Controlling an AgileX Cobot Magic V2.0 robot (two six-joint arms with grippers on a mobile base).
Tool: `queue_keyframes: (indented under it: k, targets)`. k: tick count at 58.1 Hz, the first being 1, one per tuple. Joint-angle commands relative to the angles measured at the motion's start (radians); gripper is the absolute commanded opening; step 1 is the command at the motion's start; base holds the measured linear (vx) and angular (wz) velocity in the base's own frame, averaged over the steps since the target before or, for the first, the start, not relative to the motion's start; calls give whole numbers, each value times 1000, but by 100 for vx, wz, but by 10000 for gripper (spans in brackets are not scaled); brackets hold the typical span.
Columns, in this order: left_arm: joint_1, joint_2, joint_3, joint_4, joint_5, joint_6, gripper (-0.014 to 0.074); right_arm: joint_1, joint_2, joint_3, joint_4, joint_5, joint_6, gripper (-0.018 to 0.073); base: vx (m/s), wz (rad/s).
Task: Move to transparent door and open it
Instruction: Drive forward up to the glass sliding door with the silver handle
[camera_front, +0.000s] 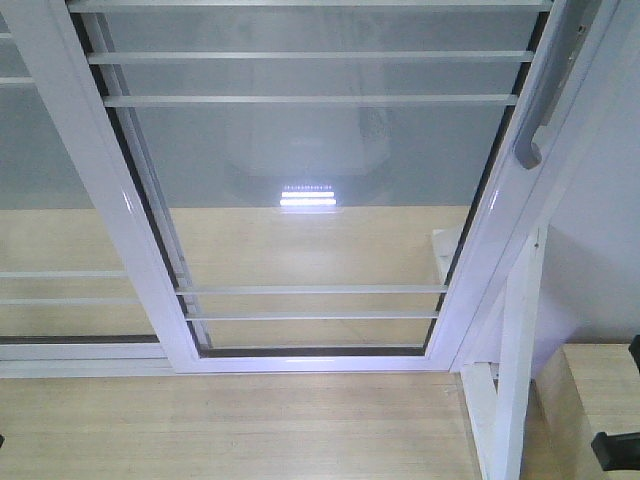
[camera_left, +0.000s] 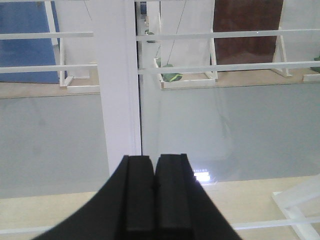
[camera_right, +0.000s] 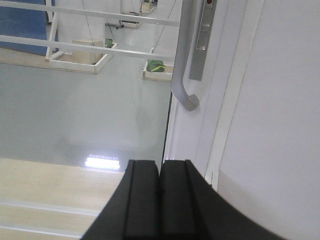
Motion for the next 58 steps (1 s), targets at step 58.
queue_keyframes:
  k: [58]
  targets:
    - [-4, -13, 30, -3, -85, -8, 3, -2, 1, 13, -1, -72, -3, 0, 1, 0]
